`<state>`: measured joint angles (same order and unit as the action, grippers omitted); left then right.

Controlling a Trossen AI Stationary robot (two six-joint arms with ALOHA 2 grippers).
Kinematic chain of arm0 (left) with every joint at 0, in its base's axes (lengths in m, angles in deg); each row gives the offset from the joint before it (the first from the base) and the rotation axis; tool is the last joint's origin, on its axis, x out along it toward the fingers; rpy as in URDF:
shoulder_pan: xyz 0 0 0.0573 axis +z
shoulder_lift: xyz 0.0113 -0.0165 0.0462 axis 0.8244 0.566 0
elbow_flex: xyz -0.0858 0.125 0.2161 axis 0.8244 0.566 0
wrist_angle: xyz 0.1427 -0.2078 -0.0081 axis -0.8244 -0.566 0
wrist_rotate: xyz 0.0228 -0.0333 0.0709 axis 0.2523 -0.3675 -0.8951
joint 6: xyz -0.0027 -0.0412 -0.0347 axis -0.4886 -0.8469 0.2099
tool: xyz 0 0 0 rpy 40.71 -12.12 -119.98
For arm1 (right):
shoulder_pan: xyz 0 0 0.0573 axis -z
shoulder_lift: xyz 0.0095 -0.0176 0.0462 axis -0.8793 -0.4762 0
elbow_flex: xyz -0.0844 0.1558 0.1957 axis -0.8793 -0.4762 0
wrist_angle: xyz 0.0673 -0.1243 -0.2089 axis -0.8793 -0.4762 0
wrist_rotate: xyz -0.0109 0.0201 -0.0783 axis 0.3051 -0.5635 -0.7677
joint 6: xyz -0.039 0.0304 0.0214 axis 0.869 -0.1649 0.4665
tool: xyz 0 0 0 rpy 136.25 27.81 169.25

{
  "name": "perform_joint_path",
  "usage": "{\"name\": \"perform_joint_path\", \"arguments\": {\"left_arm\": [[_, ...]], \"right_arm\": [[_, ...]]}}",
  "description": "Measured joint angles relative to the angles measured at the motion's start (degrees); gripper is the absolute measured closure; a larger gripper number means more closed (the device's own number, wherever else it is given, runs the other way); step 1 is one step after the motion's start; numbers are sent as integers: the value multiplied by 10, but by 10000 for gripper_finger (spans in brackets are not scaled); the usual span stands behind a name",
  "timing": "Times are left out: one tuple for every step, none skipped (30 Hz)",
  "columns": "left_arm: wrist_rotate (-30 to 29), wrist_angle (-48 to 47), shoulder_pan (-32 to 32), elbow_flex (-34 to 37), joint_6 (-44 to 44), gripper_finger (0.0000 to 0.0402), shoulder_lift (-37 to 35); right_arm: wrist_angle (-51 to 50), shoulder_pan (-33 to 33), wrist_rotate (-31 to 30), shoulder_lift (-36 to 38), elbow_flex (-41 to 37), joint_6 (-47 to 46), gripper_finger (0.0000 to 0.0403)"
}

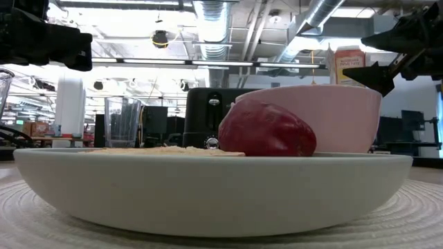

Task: Arrange a breakfast setting

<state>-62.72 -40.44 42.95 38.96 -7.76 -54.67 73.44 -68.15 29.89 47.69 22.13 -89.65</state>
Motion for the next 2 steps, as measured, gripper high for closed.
{"name": "perform_joint_path", "arguments": {"left_arm": [[0,0,0,0,0,319,0],[0,0,0,0,0,319,0]], "right_arm": [[0,0,0,0,0,0,3],[0,0,0,0,0,0,3]]}}
